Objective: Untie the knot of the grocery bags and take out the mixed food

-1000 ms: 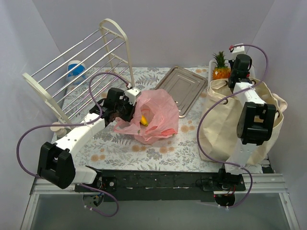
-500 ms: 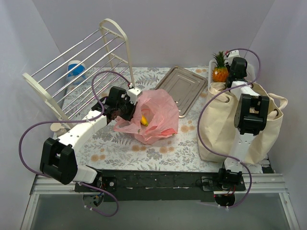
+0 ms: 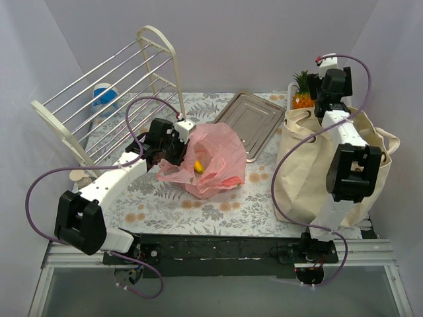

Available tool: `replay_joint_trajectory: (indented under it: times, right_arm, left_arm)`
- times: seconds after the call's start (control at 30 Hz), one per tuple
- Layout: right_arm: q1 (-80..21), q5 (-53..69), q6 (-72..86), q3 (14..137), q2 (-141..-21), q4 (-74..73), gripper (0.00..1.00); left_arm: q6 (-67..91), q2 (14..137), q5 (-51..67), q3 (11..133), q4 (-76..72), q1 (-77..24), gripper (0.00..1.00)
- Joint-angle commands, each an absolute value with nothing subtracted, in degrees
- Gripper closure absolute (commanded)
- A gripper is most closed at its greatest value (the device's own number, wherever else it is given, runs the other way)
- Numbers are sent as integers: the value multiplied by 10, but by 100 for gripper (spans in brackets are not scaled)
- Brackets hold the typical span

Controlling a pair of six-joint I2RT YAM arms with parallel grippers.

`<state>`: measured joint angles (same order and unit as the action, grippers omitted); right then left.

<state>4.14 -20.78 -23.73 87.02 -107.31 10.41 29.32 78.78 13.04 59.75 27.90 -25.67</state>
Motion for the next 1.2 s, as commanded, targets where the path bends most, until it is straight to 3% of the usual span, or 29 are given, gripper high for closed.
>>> replay_joint_trajectory:
  times: [0.0,0.23,0.33,0.37,0.5,0.7,0.93,1.17]
  right_arm:
    - [-25,-185,-214,823,-963,94,2]
    - [-75,-128,-196,689,-825,32,4]
    - [-82,57,-223,651,-761,-27,10]
    - [-89,170,-238,630,-726,-42,11]
    - [-158,332,-305,608,-663,-76,22]
    - [-306,366,-320,618,-704,-69,39]
    - [-418,374,-273,672,-808,-14,35]
    - [-448,341,-183,599,-853,93,45]
  left_arm:
    - [282,758,140,613,260,-255,100]
    - [283,738,149,599,256,-256,100]
    - [281,734,149,602,257,-256,100]
    - [279,733,148,604,258,-256,100]
    - [270,732,145,620,272,-256,100]
    - [269,725,145,646,289,-256,100]
    - [281,713,141,699,338,-256,100]
    - [251,657,123,676,375,-256,100]
